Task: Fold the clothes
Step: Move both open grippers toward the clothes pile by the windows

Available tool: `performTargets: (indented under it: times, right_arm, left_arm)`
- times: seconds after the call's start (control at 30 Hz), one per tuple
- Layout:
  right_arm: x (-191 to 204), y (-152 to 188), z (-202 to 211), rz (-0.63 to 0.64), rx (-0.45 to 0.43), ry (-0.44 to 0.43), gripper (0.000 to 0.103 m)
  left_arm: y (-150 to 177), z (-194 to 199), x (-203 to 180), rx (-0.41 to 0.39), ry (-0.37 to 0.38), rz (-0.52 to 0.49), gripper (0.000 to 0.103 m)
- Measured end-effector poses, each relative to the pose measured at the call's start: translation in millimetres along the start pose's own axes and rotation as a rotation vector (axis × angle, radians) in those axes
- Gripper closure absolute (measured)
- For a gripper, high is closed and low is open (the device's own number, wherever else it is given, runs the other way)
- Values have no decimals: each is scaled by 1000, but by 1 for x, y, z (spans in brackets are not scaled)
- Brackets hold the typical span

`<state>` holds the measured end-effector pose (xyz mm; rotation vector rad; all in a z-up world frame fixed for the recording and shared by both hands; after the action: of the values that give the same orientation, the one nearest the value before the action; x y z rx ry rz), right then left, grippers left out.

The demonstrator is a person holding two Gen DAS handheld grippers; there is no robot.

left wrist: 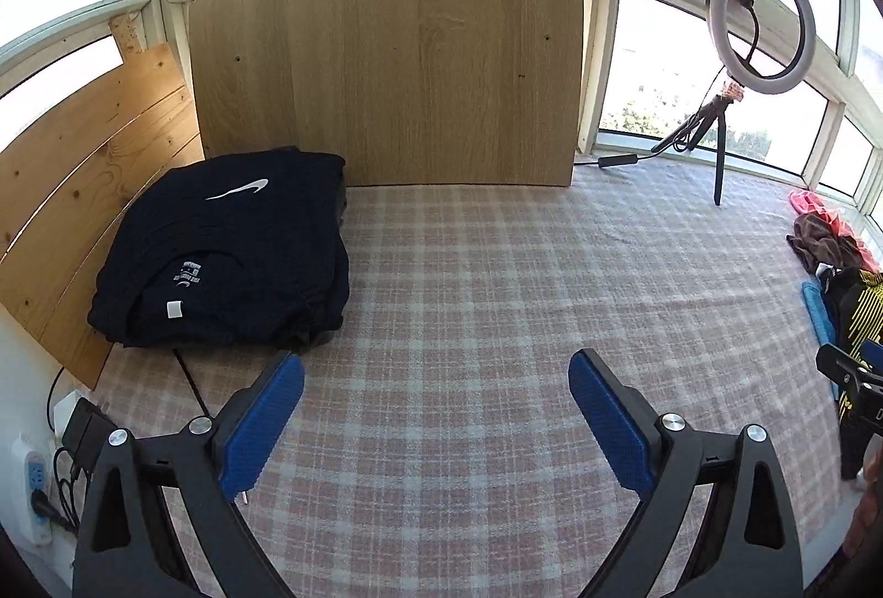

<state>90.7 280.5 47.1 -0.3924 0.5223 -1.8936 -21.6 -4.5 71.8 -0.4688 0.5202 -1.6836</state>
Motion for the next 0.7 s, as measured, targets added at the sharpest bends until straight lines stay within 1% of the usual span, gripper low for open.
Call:
performTargets:
  times: [0.23,0.33,0.53,0.7]
  right_arm:
    - [-21,-6,56,-84,-87,42,0]
    - [-33,-3,73,-109,-112,84,0]
    - [-65,6,101,-165,-144,148,0]
    - [-98,9,118,-202,-169,199,0]
  left_arm:
    - [-8,31,-10,-45,72,-53,6]
    - [-9,42,-21,-66,93,-95,6]
    - [-18,63,-53,-100,160,-168,6]
    - [-24,79,-87,-128,213,-223,6]
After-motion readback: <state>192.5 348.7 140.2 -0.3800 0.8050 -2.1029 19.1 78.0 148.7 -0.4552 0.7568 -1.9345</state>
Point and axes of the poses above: each gripper's, at about its wrist camera, not at the fingertips, and z roughly against the way its jaws point, x to its left, y to its underside, the point moved 10 cm from there along -z, roughly the way its jaws point, and after that the axes turned 12 degrees about x, right-handed, at the moved point
